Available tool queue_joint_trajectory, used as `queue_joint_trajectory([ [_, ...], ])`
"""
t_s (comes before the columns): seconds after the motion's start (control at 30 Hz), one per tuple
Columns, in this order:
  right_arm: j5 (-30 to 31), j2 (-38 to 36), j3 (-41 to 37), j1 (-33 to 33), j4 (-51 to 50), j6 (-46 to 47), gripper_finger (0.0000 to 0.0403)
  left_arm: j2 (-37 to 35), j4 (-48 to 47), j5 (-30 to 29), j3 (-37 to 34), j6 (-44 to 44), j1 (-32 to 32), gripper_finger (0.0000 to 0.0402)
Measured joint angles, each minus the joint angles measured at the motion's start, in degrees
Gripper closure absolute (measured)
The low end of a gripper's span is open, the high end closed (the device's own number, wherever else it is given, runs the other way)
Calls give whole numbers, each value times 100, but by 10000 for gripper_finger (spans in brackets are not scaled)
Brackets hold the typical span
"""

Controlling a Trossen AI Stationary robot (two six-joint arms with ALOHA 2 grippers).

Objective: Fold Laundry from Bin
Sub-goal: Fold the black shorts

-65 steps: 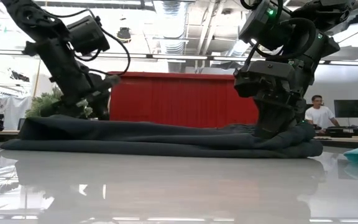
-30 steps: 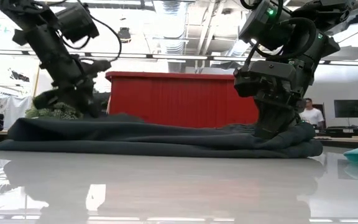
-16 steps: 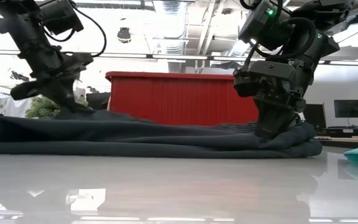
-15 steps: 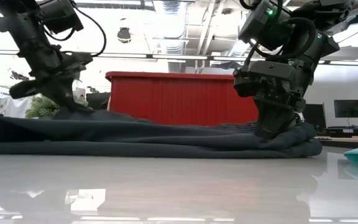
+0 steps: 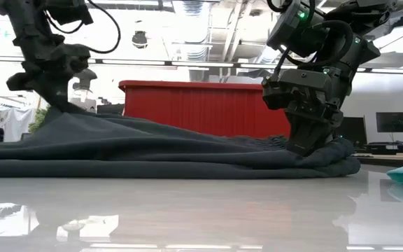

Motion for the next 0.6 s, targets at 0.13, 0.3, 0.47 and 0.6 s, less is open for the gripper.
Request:
queue_joint_trajectory([
  [0.13, -3, 0, 0, -25, -6, 0, 385, 233, -11, 333, -2, 541, -14, 390],
  [0.3, -3, 0, 0, -27, -15, 2, 385, 521, -113, 431, -2, 1481, -30, 367],
  [0.47, -3, 0, 0, -27, -16, 1, 385, 603, -249, 690, -2, 2068, -32, 316],
  [0.6, -1, 0, 0, -27, -17, -1, 385, 600, -619, 403, -2, 2122, -20, 269],
])
